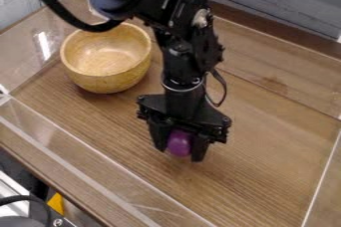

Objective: Put the purple eggplant in the brown bowl

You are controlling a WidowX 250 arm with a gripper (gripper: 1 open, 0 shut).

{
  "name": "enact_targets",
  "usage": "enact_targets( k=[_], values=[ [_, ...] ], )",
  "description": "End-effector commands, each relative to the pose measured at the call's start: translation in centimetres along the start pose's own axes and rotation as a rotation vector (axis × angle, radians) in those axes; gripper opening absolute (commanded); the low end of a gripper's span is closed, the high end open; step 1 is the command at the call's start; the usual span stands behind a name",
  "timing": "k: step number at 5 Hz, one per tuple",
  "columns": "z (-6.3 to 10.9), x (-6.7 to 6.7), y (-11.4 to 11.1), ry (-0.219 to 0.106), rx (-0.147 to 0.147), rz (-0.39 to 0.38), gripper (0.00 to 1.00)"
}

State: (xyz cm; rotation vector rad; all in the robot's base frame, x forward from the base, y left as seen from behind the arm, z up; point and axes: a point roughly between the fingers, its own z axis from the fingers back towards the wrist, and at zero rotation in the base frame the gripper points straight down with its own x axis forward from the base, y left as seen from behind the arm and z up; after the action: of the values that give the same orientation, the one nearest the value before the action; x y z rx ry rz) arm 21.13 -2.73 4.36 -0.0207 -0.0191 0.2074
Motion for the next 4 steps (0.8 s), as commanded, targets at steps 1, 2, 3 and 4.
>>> enact_targets(
  k=[1, 2, 3, 4],
  values=[
    [1.2, 0.5, 0.8, -0.044, -0.005, 0.022, 0.0],
    [1.7, 0.9, 0.9, -0.042, 0.0, 0.017, 0.0],
    [2.1, 1.2, 1.1, -0.042, 0.006, 0.008, 0.0],
    [3.0, 1.0, 1.5, -0.049, 0.01, -0.001, 0.0]
  ],
)
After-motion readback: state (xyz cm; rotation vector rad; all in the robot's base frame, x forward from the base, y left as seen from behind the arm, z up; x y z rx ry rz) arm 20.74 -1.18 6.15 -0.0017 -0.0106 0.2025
